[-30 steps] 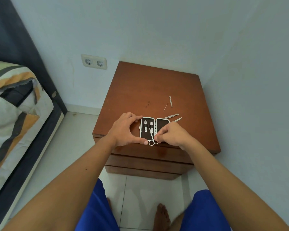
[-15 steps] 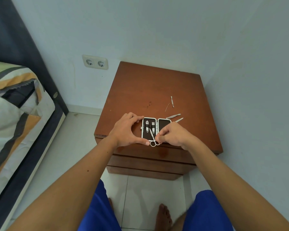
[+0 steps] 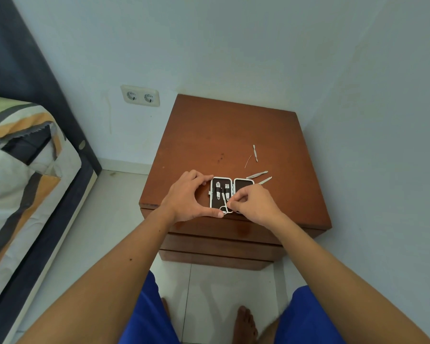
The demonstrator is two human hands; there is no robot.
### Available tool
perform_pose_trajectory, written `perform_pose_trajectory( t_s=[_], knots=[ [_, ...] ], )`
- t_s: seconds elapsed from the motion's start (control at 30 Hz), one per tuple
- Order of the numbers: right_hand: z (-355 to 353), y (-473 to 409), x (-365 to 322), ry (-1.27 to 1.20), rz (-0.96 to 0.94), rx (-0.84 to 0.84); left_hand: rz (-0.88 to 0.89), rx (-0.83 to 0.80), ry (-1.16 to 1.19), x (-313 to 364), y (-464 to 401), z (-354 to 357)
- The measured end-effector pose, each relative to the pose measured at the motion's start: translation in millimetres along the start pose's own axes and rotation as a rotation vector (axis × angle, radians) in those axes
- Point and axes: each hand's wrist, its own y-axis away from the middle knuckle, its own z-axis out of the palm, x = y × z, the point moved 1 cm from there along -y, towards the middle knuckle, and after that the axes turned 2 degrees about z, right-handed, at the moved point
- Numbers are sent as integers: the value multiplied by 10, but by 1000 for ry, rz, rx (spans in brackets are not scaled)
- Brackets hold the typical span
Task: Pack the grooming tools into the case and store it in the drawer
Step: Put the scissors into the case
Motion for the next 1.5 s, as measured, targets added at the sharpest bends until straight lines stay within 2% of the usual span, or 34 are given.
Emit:
perform_pose_trajectory(
  t_s=[0.1,0.23,0.47,0.6,1.0,1.5],
  knots=[
    [43,43,46,94,-174,68,9,0,-6,2,14,-4],
    [50,71,169,142,-323,51,13,-1,-7,-3,17,-4],
    [94,71,171,-19,-282,120,14,0,4,-7,16,2],
    [71,21,171,-110,-271,91,15,6,8,-7,13,-1],
    [24,-195,27,116,-318,56,14,-4,-15,-7,10,4],
    [-37,-224,-45,168,-331,-13,21,5,-15,-7,1,2]
  ],
)
